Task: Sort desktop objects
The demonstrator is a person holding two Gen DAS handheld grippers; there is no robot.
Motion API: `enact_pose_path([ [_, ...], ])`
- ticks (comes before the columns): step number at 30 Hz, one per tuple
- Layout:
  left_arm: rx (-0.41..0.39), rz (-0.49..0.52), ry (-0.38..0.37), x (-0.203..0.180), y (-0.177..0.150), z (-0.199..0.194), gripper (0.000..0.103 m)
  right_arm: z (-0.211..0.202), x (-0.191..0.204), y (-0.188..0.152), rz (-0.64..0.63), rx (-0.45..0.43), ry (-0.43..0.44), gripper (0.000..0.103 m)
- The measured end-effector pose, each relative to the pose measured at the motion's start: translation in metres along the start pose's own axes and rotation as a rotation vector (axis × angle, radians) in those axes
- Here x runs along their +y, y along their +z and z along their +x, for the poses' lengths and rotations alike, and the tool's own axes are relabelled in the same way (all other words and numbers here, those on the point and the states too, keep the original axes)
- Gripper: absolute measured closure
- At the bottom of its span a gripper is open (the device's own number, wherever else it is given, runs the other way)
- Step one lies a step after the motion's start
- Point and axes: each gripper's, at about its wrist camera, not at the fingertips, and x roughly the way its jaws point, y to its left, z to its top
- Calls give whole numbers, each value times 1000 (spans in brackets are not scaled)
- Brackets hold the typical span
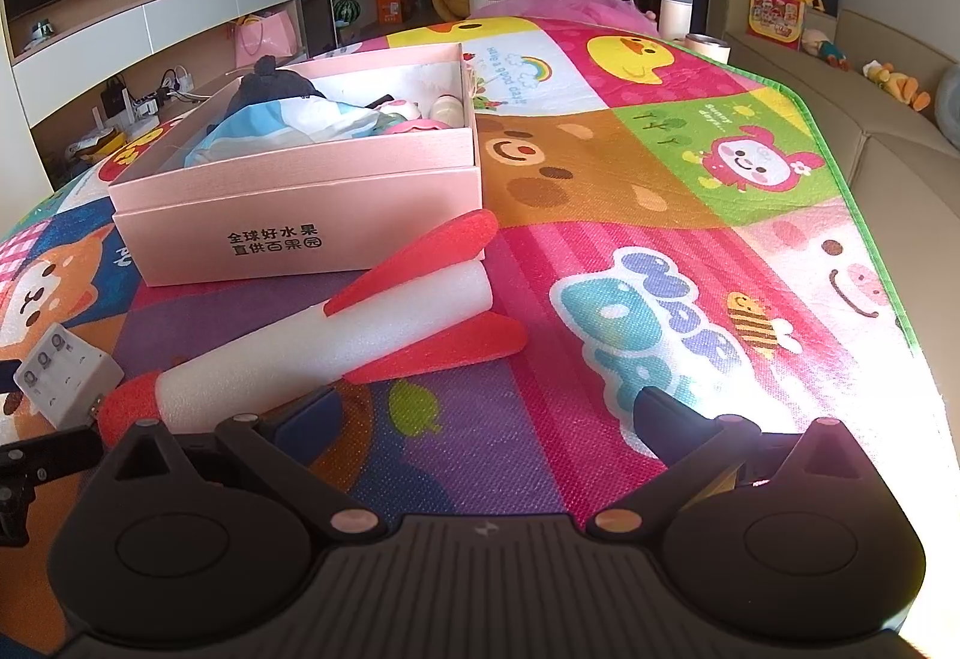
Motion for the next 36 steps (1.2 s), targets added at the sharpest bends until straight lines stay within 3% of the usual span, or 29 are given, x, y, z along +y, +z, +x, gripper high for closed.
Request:
enact_pose_path([
  [10, -5, -68, 62, 4, 8, 8, 4, -2, -2, 0, 10, -9, 20, 0],
  [13, -11, -71, 74, 4, 1, -1, 6, -21, -15, 0, 139, -78, 204, 0],
  [15, -15, -87, 75, 5, -6, -8, 6, -23, -13, 7, 224, -46, 307, 0],
  [21, -27, -134, 80, 1, -28, -32, 6, 2, 23, 26, 282, 25, 219, 0],
  [23, -30, -132, 79, -2, -32, -38, 6, 12, 36, 30, 250, 54, 158, 5],
  [26, -36, -134, 75, -3, -35, -41, 6, 15, 50, 31, 156, 56, 104, 23],
  [31, -40, -147, 62, -1, -36, -41, 4, 0, 40, 26, 70, 83, 162, 39],
  [36, -44, -160, 45, 1, -37, -41, 1, -32, 18, 16, -91, 93, 251, 41],
])
